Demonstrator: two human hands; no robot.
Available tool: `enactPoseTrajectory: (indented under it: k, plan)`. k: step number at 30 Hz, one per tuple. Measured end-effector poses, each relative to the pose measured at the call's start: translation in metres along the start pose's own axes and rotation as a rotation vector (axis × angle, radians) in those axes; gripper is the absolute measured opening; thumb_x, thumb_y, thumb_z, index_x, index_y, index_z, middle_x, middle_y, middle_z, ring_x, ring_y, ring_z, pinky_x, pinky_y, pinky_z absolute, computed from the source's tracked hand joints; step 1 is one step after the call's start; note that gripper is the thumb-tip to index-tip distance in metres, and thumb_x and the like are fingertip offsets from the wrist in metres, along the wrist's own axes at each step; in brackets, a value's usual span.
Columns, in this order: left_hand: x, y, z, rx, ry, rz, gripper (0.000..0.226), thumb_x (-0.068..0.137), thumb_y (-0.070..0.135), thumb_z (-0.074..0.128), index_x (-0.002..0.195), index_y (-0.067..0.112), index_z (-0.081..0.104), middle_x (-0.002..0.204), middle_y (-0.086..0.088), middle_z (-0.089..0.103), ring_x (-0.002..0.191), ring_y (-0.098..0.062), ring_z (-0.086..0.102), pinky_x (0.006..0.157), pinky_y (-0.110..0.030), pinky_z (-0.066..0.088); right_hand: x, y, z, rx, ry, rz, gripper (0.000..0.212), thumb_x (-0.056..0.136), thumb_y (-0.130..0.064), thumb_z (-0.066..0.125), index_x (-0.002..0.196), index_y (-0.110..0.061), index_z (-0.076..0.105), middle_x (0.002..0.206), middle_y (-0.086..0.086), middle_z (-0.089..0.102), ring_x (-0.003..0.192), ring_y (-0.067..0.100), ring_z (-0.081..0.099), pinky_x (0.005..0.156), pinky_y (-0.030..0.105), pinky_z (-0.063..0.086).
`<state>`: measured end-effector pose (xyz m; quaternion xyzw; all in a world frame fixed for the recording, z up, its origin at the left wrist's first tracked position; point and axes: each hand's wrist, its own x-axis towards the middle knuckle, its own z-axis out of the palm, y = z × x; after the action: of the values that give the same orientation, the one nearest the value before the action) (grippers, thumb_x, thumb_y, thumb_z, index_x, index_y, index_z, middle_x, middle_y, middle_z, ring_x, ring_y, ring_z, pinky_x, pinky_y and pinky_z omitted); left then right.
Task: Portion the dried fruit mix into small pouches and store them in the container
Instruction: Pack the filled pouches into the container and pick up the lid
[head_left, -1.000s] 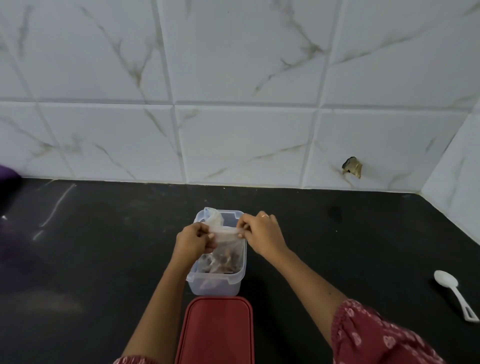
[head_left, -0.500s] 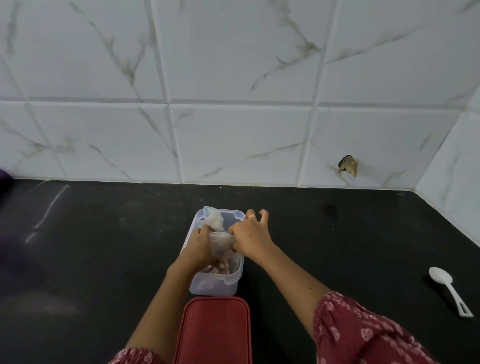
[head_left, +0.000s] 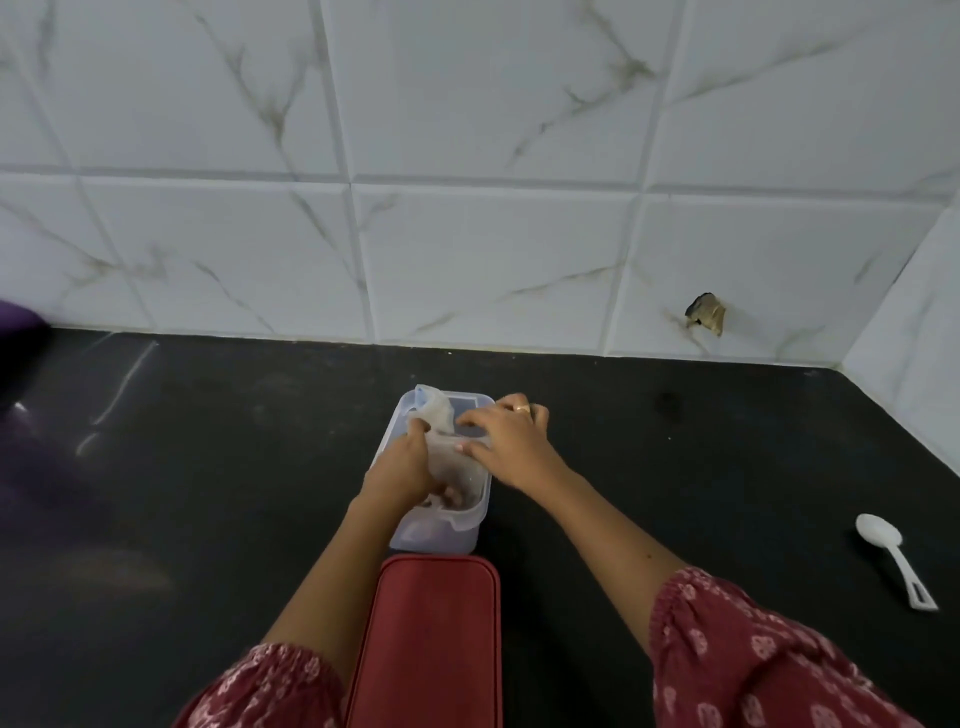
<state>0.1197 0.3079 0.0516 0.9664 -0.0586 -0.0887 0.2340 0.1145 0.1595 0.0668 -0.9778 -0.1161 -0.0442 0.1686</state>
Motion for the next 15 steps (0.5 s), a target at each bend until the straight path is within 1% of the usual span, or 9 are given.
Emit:
enactPoseTrajectory:
  k: [2,4,5,7,9,10,12,13,15]
  plan:
    - [-0.008,0.001,0.003,-0.011,0.081,0.027,0.073,0.082,0.02,0.069,0.139,0.008,0.025,0.13,-0.013,0.05,0.112,-0.029,0.054,0.086,-0.037,0.047,-0.015,0.005,0.002,0.036,0.136,-0.136,0.027,0.092,-0.03,0.052,0.117,-0.024,0.06,0.123,-0.005,0.057,0.119,0.02,0.04,0.094,0.034,0.024]
    - [-0.015,0.001,0.006,-0.014,0.176,0.054,0.064,0.082,0.02,0.067,0.135,0.009,0.033,0.133,-0.012,0.048,0.114,-0.03,0.052,0.084,-0.038,0.044,-0.036,0.011,0.006,0.007,0.289,-0.275,0.021,0.089,-0.021,0.049,0.103,-0.019,0.065,0.108,-0.003,0.062,0.103,0.021,0.051,0.085,0.034,0.034]
    - [-0.017,-0.001,0.009,-0.02,0.234,0.07,0.061,0.082,0.019,0.067,0.134,0.009,0.036,0.133,-0.012,0.048,0.114,-0.03,0.05,0.086,-0.039,0.043,-0.047,0.013,0.007,-0.039,0.352,-0.334,0.021,0.087,-0.019,0.047,0.096,-0.017,0.066,0.1,-0.001,0.062,0.094,0.022,0.053,0.079,0.032,0.039]
    - [-0.021,-0.007,0.014,-0.053,0.368,0.116,0.058,0.078,0.016,0.068,0.13,0.008,0.044,0.132,-0.013,0.049,0.117,-0.031,0.046,0.092,-0.036,0.037,-0.068,0.02,0.011,-0.133,0.374,-0.451,0.02,0.082,-0.015,0.047,0.09,-0.014,0.065,0.092,0.001,0.061,0.083,0.02,0.052,0.07,0.031,0.042]
    - [-0.033,-0.011,0.02,-0.132,0.534,0.126,0.052,0.077,0.012,0.068,0.125,0.006,0.05,0.128,-0.014,0.05,0.118,-0.031,0.044,0.091,-0.028,0.029,-0.088,0.027,0.02,-0.182,0.28,-0.563,0.02,0.079,-0.013,0.05,0.093,-0.013,0.065,0.092,0.002,0.06,0.081,0.019,0.052,0.069,0.03,0.042]
    - [-0.043,-0.012,0.023,-0.189,0.626,0.101,0.047,0.078,0.01,0.066,0.122,0.005,0.051,0.126,-0.015,0.051,0.116,-0.03,0.043,0.09,-0.026,0.028,-0.097,0.03,0.026,-0.185,0.206,-0.592,0.023,0.079,-0.014,0.05,0.097,-0.014,0.065,0.096,0.002,0.061,0.083,0.019,0.054,0.071,0.029,0.044]
    - [-0.064,-0.014,0.032,-0.29,0.783,0.024,0.036,0.082,0.007,0.062,0.116,0.002,0.052,0.119,-0.016,0.05,0.11,-0.03,0.042,0.085,-0.03,0.034,-0.111,0.034,0.038,-0.135,0.035,-0.599,0.029,0.085,-0.018,0.052,0.111,-0.016,0.063,0.111,0.002,0.061,0.099,0.019,0.056,0.084,0.028,0.044]
    - [-0.075,-0.015,0.038,-0.315,0.825,-0.022,0.031,0.084,0.007,0.059,0.114,0.002,0.052,0.115,-0.016,0.049,0.107,-0.03,0.043,0.082,-0.034,0.037,-0.117,0.035,0.044,-0.085,-0.049,-0.58,0.033,0.088,-0.022,0.053,0.12,-0.018,0.06,0.122,0.002,0.058,0.11,0.019,0.053,0.093,0.027,0.039]
    - [-0.091,-0.019,0.052,-0.355,0.823,-0.132,0.021,0.091,0.013,0.052,0.108,0.002,0.051,0.11,-0.015,0.049,0.104,-0.03,0.044,0.076,-0.037,0.038,-0.123,0.036,0.052,0.012,-0.185,-0.531,0.042,0.091,-0.031,0.054,0.132,-0.024,0.051,0.14,-0.001,0.046,0.129,0.015,0.04,0.103,0.025,0.026]
